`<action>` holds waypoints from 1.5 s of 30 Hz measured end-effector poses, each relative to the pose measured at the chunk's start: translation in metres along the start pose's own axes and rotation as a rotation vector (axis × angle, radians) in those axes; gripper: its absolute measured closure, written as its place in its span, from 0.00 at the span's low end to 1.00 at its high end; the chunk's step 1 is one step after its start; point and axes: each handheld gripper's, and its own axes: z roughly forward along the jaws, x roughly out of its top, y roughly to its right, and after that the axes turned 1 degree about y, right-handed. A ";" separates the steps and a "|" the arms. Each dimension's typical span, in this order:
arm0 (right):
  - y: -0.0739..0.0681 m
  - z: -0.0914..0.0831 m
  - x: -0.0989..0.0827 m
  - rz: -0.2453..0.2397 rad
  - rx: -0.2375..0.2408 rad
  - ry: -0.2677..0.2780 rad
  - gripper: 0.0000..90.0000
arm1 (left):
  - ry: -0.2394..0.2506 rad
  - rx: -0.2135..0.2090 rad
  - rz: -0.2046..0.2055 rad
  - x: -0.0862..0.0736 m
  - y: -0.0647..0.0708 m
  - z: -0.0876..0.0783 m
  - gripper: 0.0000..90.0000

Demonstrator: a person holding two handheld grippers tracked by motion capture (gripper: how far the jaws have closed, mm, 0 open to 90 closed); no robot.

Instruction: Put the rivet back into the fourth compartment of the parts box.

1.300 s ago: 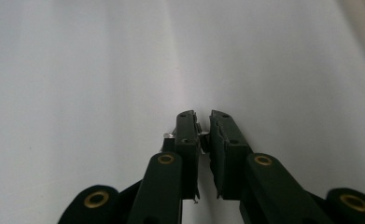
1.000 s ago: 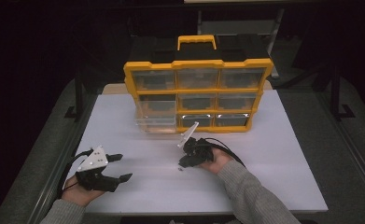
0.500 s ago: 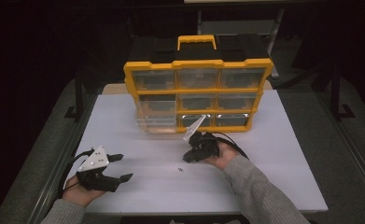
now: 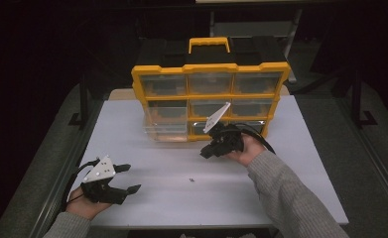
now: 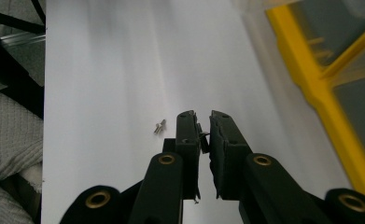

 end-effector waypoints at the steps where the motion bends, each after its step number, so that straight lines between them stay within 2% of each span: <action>1: 0.001 -0.004 0.001 -0.002 -0.005 0.004 0.90 | 0.000 0.000 -0.001 0.000 0.000 0.000 0.29; 5: 0.001 -0.022 0.009 0.001 -0.018 0.009 0.90 | 0.000 0.000 0.001 0.000 0.000 0.000 0.29; 10: 0.002 -0.044 0.021 -0.038 -0.043 0.020 0.90 | 0.001 -0.001 0.001 0.001 0.000 0.000 0.29; 11: 0.002 -0.048 0.024 -0.031 -0.044 0.024 0.90 | 0.001 0.000 0.001 0.001 0.000 0.000 0.29; 16: 0.001 -0.067 0.040 -0.057 -0.070 0.032 0.90 | 0.001 0.000 0.001 0.001 0.000 0.000 0.29; 26: 0.001 -0.092 0.072 -0.096 -0.084 0.049 0.90 | 0.008 0.002 -0.004 0.000 0.000 0.000 0.29; 33: -0.003 -0.097 0.098 -0.142 -0.089 0.044 0.90 | 0.012 0.002 -0.006 0.000 0.000 0.001 0.29; 35: -0.004 -0.096 0.104 -0.141 -0.090 0.041 0.90 | 0.008 0.000 -0.010 0.000 0.000 0.000 0.29; 40: -0.003 -0.089 0.119 -0.160 -0.087 0.037 0.90 | 0.007 0.001 -0.002 0.000 0.000 0.001 0.29; 43: -0.002 -0.081 0.127 -0.157 -0.080 0.032 0.90 | 0.010 0.000 -0.008 -0.001 0.000 0.000 0.29; 45: 0.000 -0.075 0.132 -0.162 -0.077 0.027 0.90 | 0.002 0.001 0.002 0.000 -0.001 0.000 0.29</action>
